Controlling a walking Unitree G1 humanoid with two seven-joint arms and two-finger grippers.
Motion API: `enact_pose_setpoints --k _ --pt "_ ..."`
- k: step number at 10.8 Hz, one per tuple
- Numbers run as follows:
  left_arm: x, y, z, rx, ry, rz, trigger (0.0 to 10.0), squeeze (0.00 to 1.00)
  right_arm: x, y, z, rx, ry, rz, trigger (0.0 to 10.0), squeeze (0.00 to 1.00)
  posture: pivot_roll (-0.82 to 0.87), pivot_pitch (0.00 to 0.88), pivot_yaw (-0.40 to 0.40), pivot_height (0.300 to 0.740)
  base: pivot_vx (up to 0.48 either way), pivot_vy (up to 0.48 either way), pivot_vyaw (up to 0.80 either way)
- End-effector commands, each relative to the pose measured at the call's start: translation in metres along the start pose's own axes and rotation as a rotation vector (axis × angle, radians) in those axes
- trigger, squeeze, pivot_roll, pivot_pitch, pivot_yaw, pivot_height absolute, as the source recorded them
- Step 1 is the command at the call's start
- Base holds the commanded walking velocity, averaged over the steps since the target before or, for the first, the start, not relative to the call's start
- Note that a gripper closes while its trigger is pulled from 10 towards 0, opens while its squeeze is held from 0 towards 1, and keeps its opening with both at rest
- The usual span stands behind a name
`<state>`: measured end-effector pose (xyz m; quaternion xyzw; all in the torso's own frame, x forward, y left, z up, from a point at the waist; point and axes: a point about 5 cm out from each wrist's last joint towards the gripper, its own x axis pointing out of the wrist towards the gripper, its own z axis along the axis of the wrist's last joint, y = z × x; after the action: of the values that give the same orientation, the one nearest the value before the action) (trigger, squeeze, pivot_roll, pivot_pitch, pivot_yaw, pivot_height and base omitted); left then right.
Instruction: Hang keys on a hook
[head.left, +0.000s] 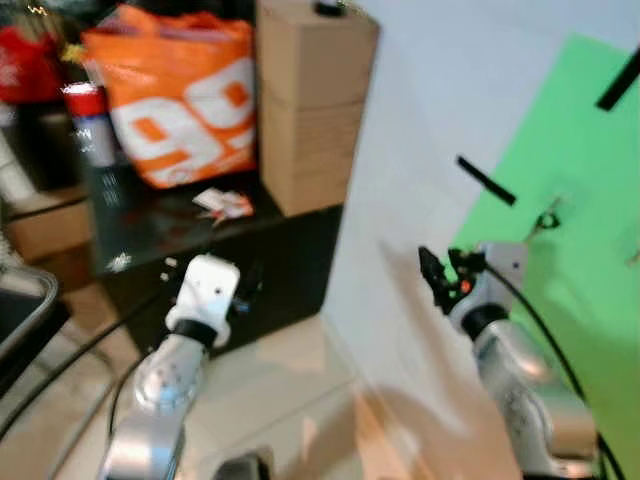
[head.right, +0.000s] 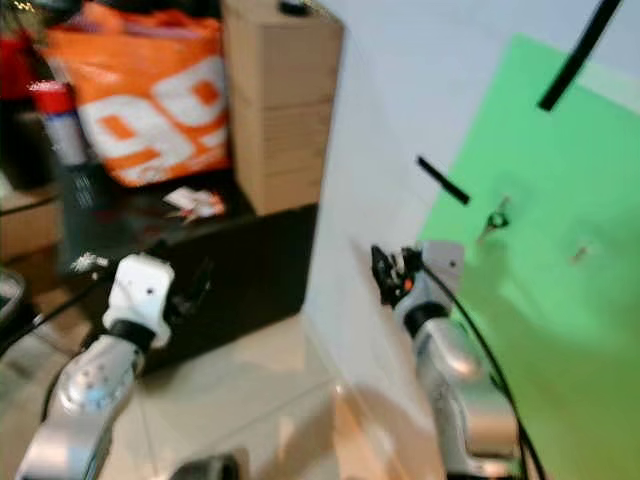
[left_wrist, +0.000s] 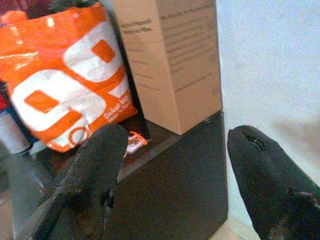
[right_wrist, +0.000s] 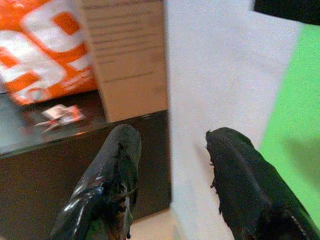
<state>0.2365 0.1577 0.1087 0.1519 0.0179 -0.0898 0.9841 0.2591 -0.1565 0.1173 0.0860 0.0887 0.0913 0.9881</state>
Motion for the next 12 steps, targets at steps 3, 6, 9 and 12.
enact_pose_setpoints --k 3,6,9,12 --pt "0.004 0.001 0.004 -0.036 -0.015 -0.013 10.0 0.0 -0.005 0.003 -0.009 -0.083 0.082 0.049 10.0 0.0 -0.01 0.0 -0.06 0.74 0.0 0.0 0.27" --pt "0.003 0.002 0.004 -0.053 -0.012 -0.009 10.0 0.0 -0.003 0.001 -0.002 -0.269 0.053 0.01 10.0 0.0 0.0 0.0 -0.063 0.74 0.0 0.0 0.53" --pt "-0.002 0.005 0.004 -0.063 -0.017 0.005 10.0 0.0 0.001 0.003 -0.004 -0.197 0.09 0.071 10.0 0.0 0.02 0.0 -0.089 0.74 0.084 0.0 0.0" --pt "-0.005 0.009 0.004 -0.057 -0.008 0.041 10.0 0.0 0.008 0.002 -0.008 -0.167 0.14 0.054 10.0 0.0 0.04 0.0 -0.12 0.74 0.296 0.0 0.0"
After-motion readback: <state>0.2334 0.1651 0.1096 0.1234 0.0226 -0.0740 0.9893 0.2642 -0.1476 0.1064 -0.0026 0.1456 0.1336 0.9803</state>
